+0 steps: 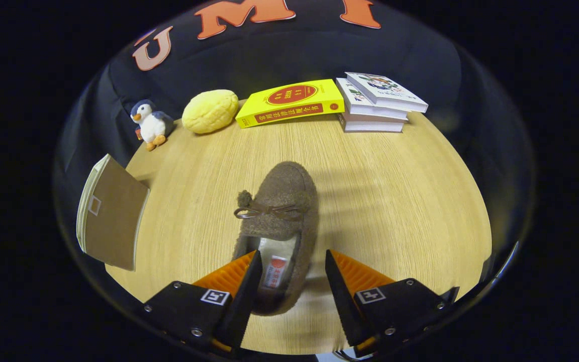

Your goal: Open the storage box then place both shoes into the box .Put the left shoe in first, then the right shoe, with the right side of both shoes facing outward in a uniform manner.

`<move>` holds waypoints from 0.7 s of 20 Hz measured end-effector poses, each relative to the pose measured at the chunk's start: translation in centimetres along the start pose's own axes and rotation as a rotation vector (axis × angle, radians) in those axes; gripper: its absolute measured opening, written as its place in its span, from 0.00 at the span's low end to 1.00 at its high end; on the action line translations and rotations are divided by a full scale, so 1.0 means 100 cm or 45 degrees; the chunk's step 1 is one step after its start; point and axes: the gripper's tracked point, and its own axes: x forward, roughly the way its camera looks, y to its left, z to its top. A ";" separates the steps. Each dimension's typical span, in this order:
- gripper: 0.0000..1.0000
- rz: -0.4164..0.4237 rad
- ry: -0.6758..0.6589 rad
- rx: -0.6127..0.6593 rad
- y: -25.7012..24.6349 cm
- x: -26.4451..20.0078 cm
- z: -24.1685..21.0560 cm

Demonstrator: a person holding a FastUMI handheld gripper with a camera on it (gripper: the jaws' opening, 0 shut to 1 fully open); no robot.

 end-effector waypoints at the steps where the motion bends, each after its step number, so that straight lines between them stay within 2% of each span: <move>1: 0.73 -0.009 -0.008 -0.005 -0.005 0.007 0.002; 4: 0.63 -0.032 -0.038 0.011 -0.015 0.029 0.009; 6: 0.56 -0.004 -0.061 0.079 -0.010 0.041 0.014; 8: 0.47 -0.005 -0.076 0.113 -0.009 0.051 0.015; 11: 0.26 -0.031 -0.097 0.114 -0.004 0.053 0.018; 14: 0.14 -0.071 -0.086 0.139 -0.007 0.050 0.017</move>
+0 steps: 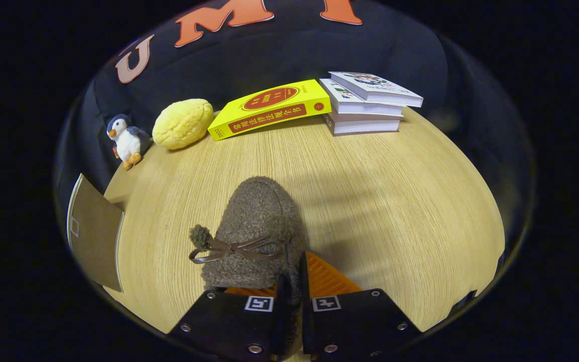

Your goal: Open the storage box then place both shoes into the box .Put the left shoe in first, then the right shoe, with the right side of both shoes facing outward in a uniform manner.

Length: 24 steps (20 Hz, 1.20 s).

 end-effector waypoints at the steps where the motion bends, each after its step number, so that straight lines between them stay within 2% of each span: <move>1: 0.09 0.012 0.020 0.032 0.003 -0.002 -0.002; 3: 0.07 0.052 0.022 0.103 0.013 -0.015 0.002; 9: 0.07 0.077 -0.032 0.089 0.059 -0.069 0.031; 15: 0.07 0.143 -0.090 0.056 0.140 -0.123 0.065; 24: 0.07 0.282 -0.100 -0.032 0.292 -0.179 0.077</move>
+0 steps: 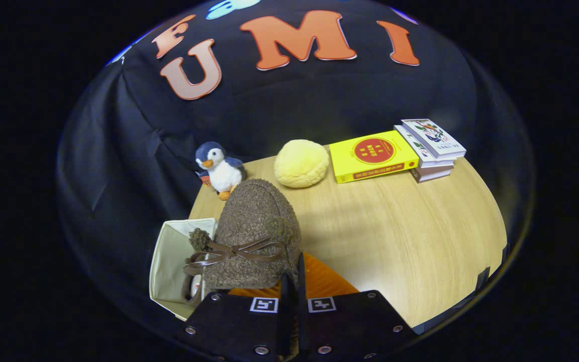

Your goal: Open the storage box then place both shoes into the box .Put the left shoe in first, then the right shoe, with the right side of both shoes facing outward in a uniform manner.

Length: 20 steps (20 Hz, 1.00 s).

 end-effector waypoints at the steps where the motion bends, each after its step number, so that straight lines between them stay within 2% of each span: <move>1: 0.07 0.019 0.009 -0.008 0.018 0.001 -0.003; 6: 0.07 0.082 0.050 -0.046 0.095 0.011 -0.015; 9: 0.07 0.098 0.072 -0.076 0.124 0.019 -0.026; 20: 0.10 -0.062 0.226 -0.121 0.138 0.062 -0.092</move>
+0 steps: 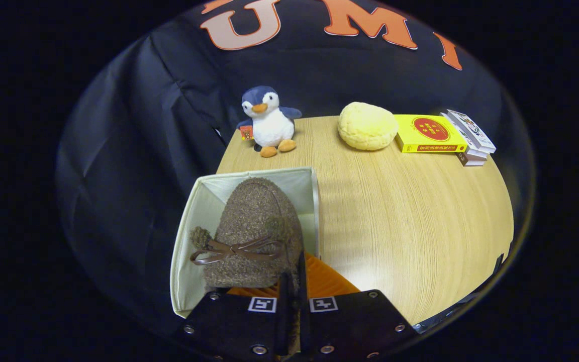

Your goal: Open the storage box then place both shoes into the box .Put the left shoe in first, then the right shoe, with the right side of both shoes facing outward in a uniform manner.

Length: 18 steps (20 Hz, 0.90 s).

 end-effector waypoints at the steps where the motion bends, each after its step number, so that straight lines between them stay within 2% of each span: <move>1: 0.12 0.006 0.001 0.004 0.005 0.000 -0.002; 3: 0.17 0.054 0.032 0.002 0.018 -0.006 -0.008; 6: 0.24 0.147 -0.010 0.004 0.025 -0.028 0.001; 9: 0.36 0.211 -0.094 0.003 0.016 -0.058 0.019; 18: 0.73 0.266 -0.430 -0.069 -0.078 -0.148 0.077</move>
